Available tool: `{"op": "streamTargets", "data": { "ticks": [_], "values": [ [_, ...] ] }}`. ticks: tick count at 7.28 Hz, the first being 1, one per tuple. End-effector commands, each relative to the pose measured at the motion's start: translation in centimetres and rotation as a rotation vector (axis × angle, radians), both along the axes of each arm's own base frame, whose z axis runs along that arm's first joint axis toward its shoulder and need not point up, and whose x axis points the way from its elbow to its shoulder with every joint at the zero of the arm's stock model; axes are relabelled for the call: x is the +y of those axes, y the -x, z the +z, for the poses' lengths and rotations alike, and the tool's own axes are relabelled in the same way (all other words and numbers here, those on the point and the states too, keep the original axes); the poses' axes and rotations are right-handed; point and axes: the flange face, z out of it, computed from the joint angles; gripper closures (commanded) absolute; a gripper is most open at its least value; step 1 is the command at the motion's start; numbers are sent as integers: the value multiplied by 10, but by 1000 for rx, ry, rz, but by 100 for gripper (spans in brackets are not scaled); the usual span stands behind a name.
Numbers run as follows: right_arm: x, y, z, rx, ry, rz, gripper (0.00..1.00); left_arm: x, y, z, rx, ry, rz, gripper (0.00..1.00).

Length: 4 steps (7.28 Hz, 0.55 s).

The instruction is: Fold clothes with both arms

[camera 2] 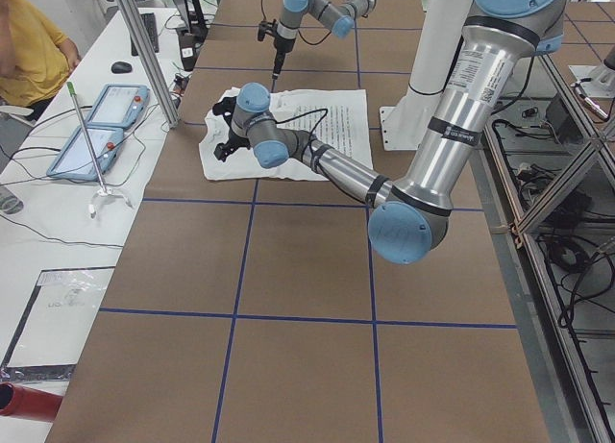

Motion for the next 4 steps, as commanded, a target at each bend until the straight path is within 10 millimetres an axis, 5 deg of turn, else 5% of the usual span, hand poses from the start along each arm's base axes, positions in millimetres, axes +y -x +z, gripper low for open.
{"op": "streamTargets", "data": {
  "ticks": [1, 4],
  "values": [
    [-1, 69, -3, 81, 37, 44, 0, 4, 10, 6, -5, -3, -2, 0],
    [5, 115, 11, 160, 54, 83, 0, 4, 11, 7, -6, 1, -6, 0]
  ]
}}
